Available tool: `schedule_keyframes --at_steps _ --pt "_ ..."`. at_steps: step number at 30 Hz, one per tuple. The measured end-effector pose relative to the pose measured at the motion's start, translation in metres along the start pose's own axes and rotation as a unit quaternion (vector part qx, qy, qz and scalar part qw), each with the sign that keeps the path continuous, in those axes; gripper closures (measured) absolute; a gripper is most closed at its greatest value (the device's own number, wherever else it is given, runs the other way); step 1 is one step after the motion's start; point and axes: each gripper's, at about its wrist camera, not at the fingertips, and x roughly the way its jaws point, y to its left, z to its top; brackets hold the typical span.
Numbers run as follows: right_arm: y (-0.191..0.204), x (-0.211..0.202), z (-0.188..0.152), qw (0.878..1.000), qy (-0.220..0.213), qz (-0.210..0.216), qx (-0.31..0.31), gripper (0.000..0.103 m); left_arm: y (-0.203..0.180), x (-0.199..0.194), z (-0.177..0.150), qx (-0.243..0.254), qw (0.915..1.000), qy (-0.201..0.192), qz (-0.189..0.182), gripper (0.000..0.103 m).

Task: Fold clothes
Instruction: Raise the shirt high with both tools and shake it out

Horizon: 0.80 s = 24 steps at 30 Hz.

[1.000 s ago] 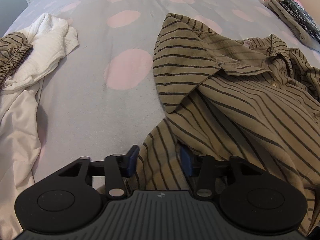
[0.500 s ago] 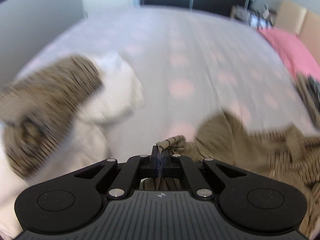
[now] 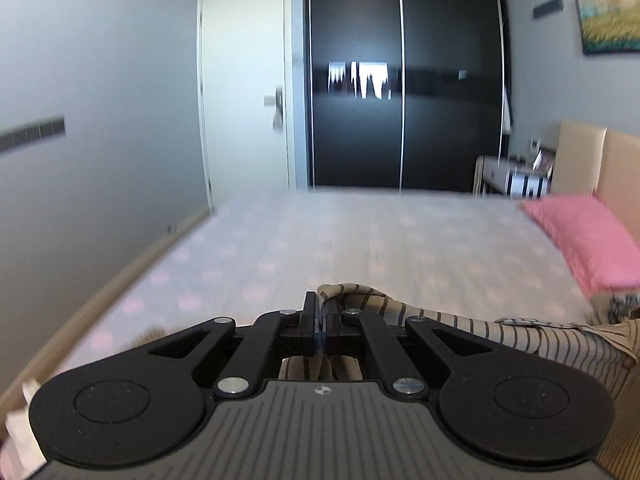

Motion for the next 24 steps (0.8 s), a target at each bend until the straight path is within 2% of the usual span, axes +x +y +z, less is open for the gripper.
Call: schedule_keyframes --at_steps 4,10,14,20,24 --pt "-0.039 -0.039 0.038 0.995 -0.074 -0.051 0.037 0.102 0.002 -0.045 0.049 -0.008 0.9971 -0.076 -0.003 0.103" --pt "-0.086 -0.109 0.077 0.973 -0.178 -0.118 0.091 0.102 0.002 -0.120 0.095 -0.027 0.9831 -0.181 0.004 0.103" --pt "-0.110 -0.146 0.081 0.960 -0.214 -0.135 0.122 0.102 0.006 -0.165 0.104 -0.040 0.9726 -0.229 -0.002 0.103" --pt "-0.129 -0.194 0.069 0.942 -0.258 -0.152 0.150 0.102 0.009 -0.226 0.097 -0.040 0.9558 -0.291 -0.011 0.103" --pt "-0.142 -0.227 0.063 0.934 -0.278 -0.158 0.162 0.102 0.018 -0.256 0.095 -0.049 0.9463 -0.319 -0.018 0.103"
